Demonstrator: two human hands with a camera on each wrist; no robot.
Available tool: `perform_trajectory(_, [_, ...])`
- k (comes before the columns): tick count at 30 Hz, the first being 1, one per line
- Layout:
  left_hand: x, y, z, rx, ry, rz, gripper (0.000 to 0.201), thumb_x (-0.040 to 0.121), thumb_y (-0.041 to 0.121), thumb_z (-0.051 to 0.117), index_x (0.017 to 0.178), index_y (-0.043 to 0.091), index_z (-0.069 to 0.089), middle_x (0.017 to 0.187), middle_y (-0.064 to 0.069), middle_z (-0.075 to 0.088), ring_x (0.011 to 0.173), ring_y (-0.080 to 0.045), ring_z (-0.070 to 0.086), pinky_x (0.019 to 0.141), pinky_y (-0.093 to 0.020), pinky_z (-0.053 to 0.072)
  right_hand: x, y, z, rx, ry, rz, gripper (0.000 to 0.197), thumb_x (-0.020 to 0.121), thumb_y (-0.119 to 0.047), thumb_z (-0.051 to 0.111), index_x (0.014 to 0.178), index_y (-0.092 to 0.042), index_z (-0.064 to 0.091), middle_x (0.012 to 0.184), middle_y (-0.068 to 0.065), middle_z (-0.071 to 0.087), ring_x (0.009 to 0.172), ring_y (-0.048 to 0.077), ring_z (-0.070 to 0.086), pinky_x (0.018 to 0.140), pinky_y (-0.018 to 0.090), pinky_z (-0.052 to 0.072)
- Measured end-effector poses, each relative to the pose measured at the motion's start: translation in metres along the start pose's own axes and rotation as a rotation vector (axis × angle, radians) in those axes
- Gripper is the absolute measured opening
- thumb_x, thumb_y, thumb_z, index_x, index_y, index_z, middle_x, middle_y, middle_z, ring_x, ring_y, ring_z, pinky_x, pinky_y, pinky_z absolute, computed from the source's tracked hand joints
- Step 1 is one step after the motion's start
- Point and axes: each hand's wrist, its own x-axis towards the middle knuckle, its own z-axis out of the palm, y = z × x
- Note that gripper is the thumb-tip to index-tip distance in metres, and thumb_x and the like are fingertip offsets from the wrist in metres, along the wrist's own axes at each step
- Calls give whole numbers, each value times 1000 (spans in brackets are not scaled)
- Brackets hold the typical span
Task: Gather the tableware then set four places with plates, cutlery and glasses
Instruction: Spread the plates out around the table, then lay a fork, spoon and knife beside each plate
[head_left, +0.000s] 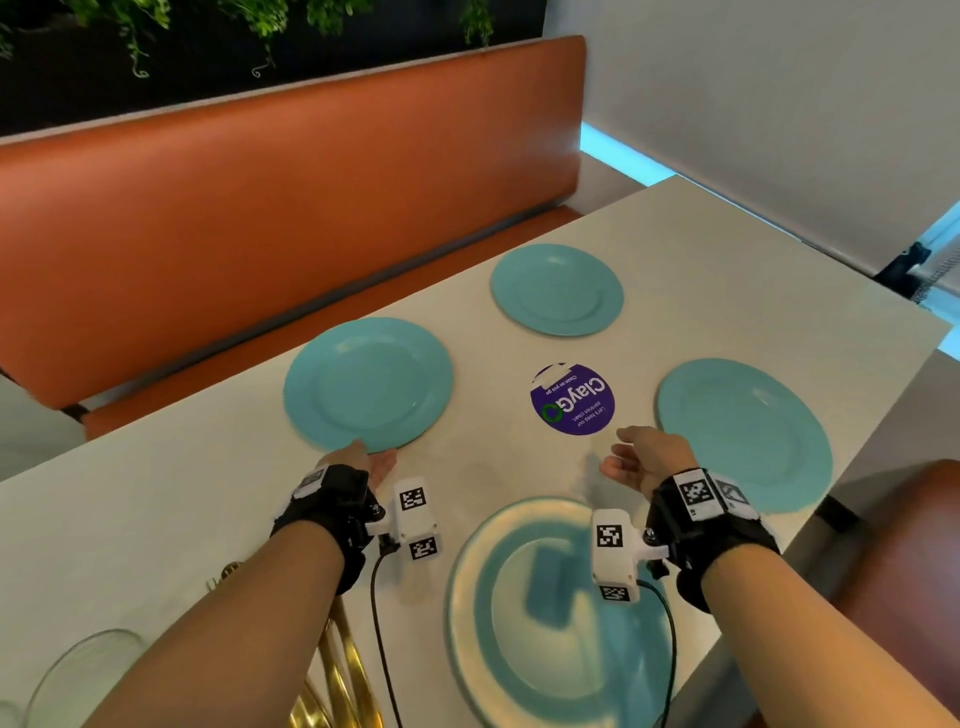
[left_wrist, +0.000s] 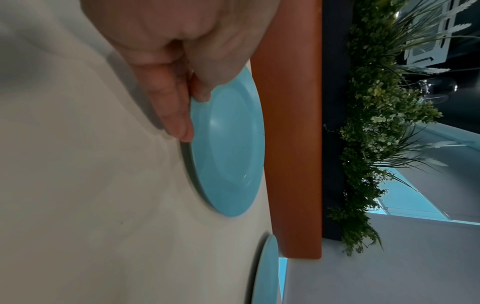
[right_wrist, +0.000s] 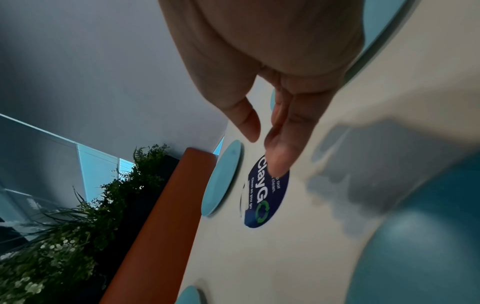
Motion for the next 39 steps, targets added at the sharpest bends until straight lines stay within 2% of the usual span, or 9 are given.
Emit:
perform_trajectory(4, [-3,-2,-1,8,13,3,41,103,19,35,138,-2,37,135,-24,52,118,-35,57,91,-40,47,-6,9,-7,-73,-8,-2,8,91,-4,54,86,-1,51,75,12,54,56,21,52,44,33,53])
perform_trajectory(8, [-18,-10,-1,32,-16,-30,44,102,23,39,140,0,36,131,-24,53,113,-34,59,92,-44,47,-16,21,-18,-140,-26,-5,14,92,-5,54,78,-2,52,70,10,53,53,20,51,37,25,51])
perform_trajectory(11, [-38,-20,-3,107,-54,19,43,100,20,44,134,-5,40,101,-21,57,79,-29,58,84,-41,48,-29,29,-23,-115,-36,-39,18,93,-5,52,75,-5,51,69,9,52,46,16,51,35,21,50])
perform_trajectory(14, [-58,-29,-13,259,-77,77,37,98,16,48,127,-7,47,93,-16,58,63,-21,51,70,-35,51,-50,41,-18,-130,-64,-94,16,92,-5,51,76,-6,51,69,9,52,50,18,48,36,20,49])
perform_trajectory(16, [-71,-32,-25,427,-57,176,36,97,21,49,122,-5,54,96,-18,64,71,-25,56,63,-32,50,-67,50,-7,-190,-111,-123,14,91,-5,52,77,-7,52,70,9,54,52,19,48,38,22,50])
perform_trajectory(19, [-85,-44,-47,923,118,405,41,95,32,48,124,3,54,126,-17,58,114,-33,55,97,-35,43,-92,65,14,-285,-178,-178,15,91,-5,53,77,-9,53,70,10,55,51,20,48,46,26,50])
perform_trajectory(22, [-100,-61,-73,1226,289,556,50,94,37,45,135,9,39,137,-13,46,128,-30,41,108,-35,26,-115,80,36,-381,-231,-227,16,90,-6,54,74,-9,54,71,8,55,51,20,49,50,28,50])
perform_trajectory(28, [-103,-87,-112,1156,548,310,49,96,19,47,139,0,34,146,-21,32,134,-33,30,110,-38,23,-160,115,67,-487,-334,-266,16,88,-5,53,72,-11,55,68,6,55,50,17,50,45,23,46])
perform_trajectory(39, [-103,-94,-145,1454,383,223,42,96,26,38,130,3,48,133,-14,47,121,-29,44,108,-40,34,-179,146,46,-527,-326,-289,16,92,-10,53,76,-13,55,74,5,58,54,18,53,45,25,47])
